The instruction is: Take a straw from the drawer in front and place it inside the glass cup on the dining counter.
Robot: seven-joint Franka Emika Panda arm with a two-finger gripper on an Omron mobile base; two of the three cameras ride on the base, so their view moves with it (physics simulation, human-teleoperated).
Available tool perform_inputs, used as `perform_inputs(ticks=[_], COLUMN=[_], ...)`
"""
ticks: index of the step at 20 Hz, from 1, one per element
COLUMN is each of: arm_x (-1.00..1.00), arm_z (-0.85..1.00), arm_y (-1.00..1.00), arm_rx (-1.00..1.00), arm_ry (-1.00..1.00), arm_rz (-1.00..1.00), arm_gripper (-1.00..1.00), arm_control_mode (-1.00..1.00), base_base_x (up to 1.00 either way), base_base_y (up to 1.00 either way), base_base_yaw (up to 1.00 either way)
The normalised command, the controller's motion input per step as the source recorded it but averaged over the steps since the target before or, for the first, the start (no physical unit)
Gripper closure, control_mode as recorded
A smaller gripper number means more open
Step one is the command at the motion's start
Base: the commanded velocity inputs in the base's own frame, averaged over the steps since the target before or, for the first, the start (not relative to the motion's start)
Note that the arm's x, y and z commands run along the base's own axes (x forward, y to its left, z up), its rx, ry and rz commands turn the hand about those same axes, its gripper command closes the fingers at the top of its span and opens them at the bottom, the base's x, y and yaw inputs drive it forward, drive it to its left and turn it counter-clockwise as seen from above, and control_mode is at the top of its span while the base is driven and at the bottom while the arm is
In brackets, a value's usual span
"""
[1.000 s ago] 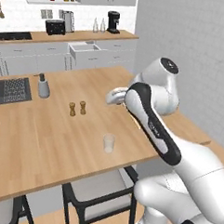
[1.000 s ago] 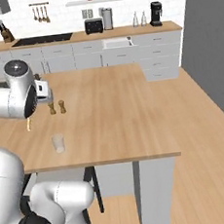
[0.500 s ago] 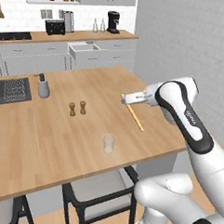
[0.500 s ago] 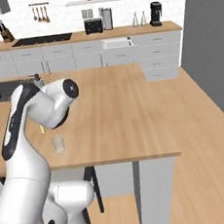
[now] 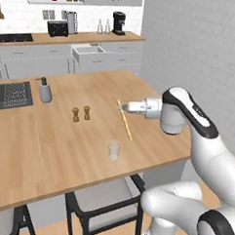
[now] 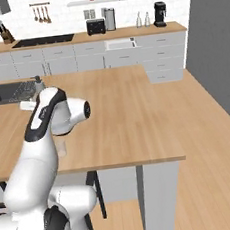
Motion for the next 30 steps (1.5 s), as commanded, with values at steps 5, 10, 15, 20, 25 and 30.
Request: perform_inputs(ticks=[5,10,15,20,25,30], arm_x=[-0.09,-0.03,0.00,0.00,0.11,0.22], arm_z=[-0.15,-0.03,-0.04,-0.18,-0.14,-0.21], arm_y=[-0.04,-0.11,-0.03,-0.01,-0.02,-0.03], arm_rx=[0.10,0.02,0.00,0.02,0.07,0.10], arm_ry=[-0.17,-0.22,-0.20,-0.22,-0.14,-0.01], arm_rz=[0.13,0.08,0.07,0.09,0.07,0.02], arm_gripper=[1.00,1.00,1.00,1.00,1.00,1.00], arm_control_mode=[-1.00,-1.00,-1.00,-1.00,-1.00,-1.00], base_base_x=[0.00,0.00,0.00,0.00,0.00,0.00], base_base_y=[0.00,0.00,0.00,0.00,0.00,0.00], base_base_yaw=[0.00,0.00,0.00,0.00,0.00,0.00])
